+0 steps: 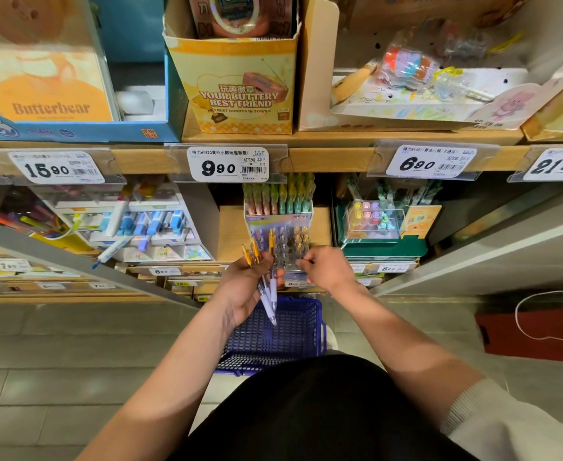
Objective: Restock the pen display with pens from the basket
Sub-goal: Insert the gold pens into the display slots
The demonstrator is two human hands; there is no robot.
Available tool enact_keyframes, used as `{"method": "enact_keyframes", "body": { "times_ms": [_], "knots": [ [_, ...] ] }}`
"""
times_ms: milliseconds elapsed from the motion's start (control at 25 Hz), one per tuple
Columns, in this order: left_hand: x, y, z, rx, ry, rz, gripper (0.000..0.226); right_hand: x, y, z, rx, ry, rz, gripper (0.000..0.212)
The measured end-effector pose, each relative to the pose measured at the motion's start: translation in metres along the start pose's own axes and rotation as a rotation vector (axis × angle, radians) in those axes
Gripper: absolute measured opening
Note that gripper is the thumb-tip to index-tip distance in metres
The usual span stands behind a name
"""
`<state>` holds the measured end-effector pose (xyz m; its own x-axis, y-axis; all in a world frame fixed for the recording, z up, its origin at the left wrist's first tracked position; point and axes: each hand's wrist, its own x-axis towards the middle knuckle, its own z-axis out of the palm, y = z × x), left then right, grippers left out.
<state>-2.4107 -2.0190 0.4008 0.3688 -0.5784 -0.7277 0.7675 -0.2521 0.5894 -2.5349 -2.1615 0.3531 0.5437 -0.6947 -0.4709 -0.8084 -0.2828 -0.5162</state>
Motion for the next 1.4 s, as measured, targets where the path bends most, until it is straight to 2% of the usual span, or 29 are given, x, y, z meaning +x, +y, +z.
{"method": "enact_keyframes", "body": {
  "times_ms": [200,480,560,720,880,960,1080,1280,1400],
  "knots": [
    [0.002,-0.003,0.006,0.044,-0.073,-0.006,0.015,-0.020,-0.019,-0.020,0.818,-0.212,-0.011,0.021],
    [0.002,-0.006,0.013,0.086,-0.182,-0.027,0.021,-0.027,-0.020,-0.027,1.115,-0.365,0.091,0.016],
    [0.001,-0.007,0.015,0.092,-0.175,-0.044,0.024,-0.027,-0.013,-0.029,1.173,-0.359,0.070,0.011],
    [0.003,-0.004,0.018,0.112,-0.114,-0.026,0.022,-0.024,0.007,-0.043,1.112,-0.203,-0.037,0.013],
    [0.006,-0.004,0.017,0.089,-0.054,-0.015,0.017,-0.013,0.026,-0.055,1.144,0.063,-0.029,0.006],
    [0.006,-0.006,0.017,0.062,-0.033,0.000,0.019,-0.007,0.029,-0.054,1.024,0.176,-0.036,0.006],
    [0.007,-0.007,0.018,0.012,-0.023,0.026,0.019,0.000,0.030,-0.042,0.709,0.322,-0.076,0.005],
    [0.007,-0.003,0.016,0.006,-0.029,0.007,0.005,0.006,0.024,-0.024,0.515,0.400,-0.143,0.009],
    [0.006,-0.001,0.015,-0.008,-0.022,-0.006,0.007,0.008,0.021,-0.016,0.434,0.400,-0.190,0.014]
  ]
}}
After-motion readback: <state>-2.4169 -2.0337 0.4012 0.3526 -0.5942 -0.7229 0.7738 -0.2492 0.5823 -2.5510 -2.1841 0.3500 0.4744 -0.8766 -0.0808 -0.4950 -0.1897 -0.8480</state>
